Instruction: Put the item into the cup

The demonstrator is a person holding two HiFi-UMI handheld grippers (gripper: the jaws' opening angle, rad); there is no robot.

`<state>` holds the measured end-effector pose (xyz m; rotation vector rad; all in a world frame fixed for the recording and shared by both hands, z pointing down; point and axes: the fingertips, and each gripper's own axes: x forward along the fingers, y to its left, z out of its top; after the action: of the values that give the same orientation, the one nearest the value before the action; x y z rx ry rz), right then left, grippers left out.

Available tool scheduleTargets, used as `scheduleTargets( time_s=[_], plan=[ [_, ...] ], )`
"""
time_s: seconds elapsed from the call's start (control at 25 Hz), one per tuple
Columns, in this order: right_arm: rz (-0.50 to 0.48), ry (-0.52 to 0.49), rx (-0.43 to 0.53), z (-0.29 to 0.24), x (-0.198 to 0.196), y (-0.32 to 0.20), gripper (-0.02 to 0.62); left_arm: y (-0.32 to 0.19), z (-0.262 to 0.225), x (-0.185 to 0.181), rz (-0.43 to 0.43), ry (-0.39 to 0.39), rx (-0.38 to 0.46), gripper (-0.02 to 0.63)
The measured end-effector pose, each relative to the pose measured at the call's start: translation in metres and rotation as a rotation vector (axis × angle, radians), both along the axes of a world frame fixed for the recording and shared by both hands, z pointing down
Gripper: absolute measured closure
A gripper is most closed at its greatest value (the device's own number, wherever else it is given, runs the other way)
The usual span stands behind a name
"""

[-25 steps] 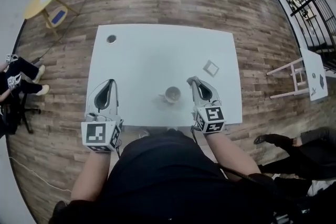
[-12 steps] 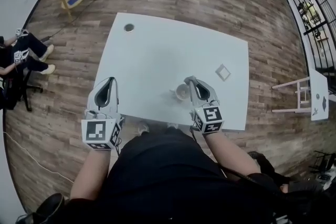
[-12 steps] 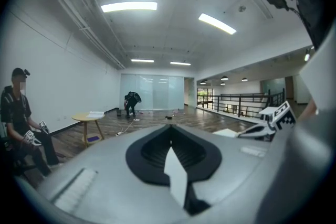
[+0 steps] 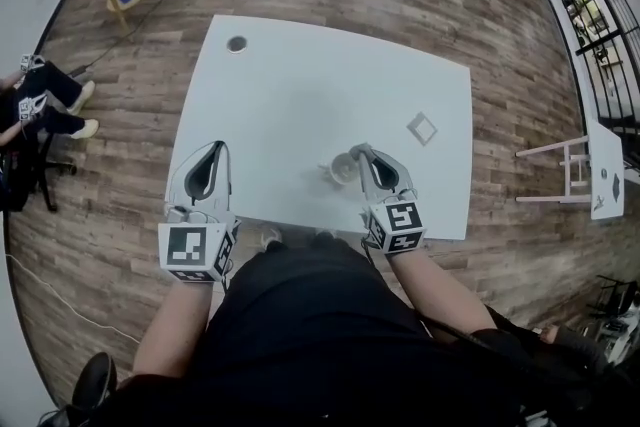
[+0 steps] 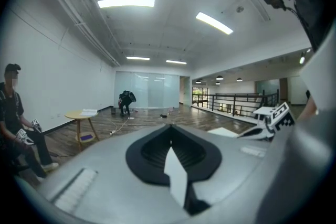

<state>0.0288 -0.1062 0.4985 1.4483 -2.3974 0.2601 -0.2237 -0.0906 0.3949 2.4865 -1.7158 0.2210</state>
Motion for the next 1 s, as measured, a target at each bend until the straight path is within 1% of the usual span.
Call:
scheduleTargets(
  time_s=[0.2, 0.48, 0.72, 1.0],
  plan=[
    [-0.031, 0.040, -0.003, 0.007, -0.006, 0.007, 0.569, -0.004, 0.008, 0.011, 0.025, 0.007, -0.029, 0.598],
    [-0.054, 0.047, -0.042, 0.019, -0.016, 0.014, 0.569, -0.007, 0.022, 0.020, 0.059, -0.003, -0.080, 0.598],
    [-0.033, 0.039, -0.109, 0.042, -0.013, 0.021, 0.569, -0.010, 0.034, 0.026, 0.083, -0.004, -0.133, 0.598],
    [-0.024, 0.039, -0.148, 0.057, -0.011, 0.027, 0.569, -0.007, 0.049, 0.030, 0.090, 0.007, -0.168, 0.598]
  ],
)
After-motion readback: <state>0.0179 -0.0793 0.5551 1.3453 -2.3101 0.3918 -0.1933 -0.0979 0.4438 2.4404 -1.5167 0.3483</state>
